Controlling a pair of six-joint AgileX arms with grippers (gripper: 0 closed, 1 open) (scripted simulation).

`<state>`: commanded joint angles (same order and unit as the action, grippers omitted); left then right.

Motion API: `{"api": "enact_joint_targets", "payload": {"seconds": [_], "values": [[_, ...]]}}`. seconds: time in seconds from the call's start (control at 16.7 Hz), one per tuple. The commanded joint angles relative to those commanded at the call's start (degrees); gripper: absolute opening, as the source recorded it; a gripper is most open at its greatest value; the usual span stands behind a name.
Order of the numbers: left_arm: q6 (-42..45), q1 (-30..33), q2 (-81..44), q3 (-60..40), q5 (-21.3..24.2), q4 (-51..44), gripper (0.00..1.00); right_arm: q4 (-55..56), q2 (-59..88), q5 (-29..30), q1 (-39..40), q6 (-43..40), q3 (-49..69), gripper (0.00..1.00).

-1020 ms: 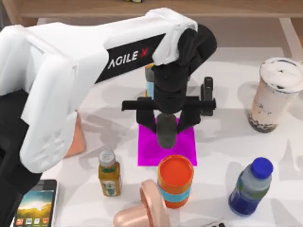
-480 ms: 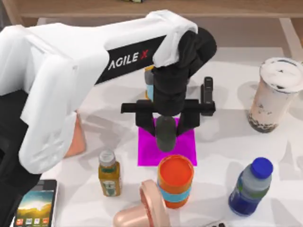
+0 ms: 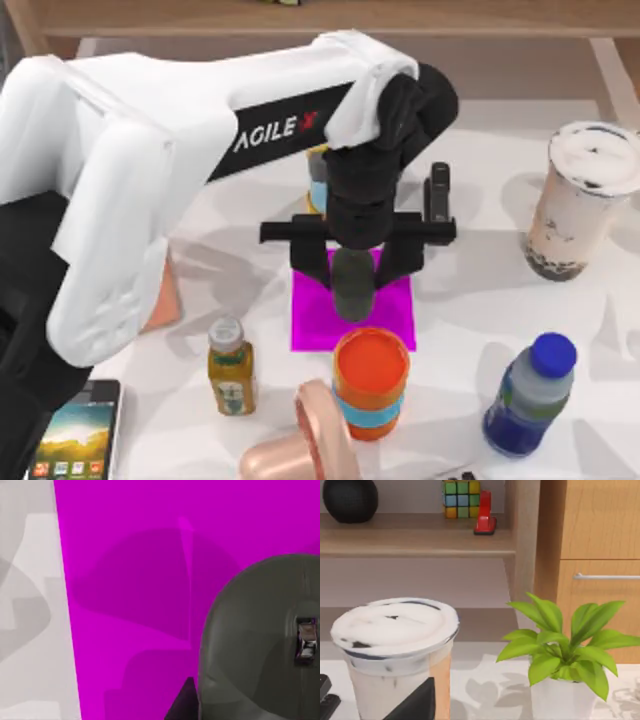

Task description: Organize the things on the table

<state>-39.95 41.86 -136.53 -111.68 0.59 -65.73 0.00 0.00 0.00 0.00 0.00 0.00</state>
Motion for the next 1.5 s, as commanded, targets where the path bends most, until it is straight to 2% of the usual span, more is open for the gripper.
{"api": "enact_joint_targets", "payload": {"seconds": [0.78,1.5], "values": [[0.00,0.00,0.00,0.00,0.00,0.00,0.98,0.00,0.00,0.00,0.00,0.00,0.00,1.00],[0.51,-0.31,1.94,1.26,-0.10,-0.25,1.00,0.00,0.00,0.00,0.00,0.00,0.00,1.00]]}}
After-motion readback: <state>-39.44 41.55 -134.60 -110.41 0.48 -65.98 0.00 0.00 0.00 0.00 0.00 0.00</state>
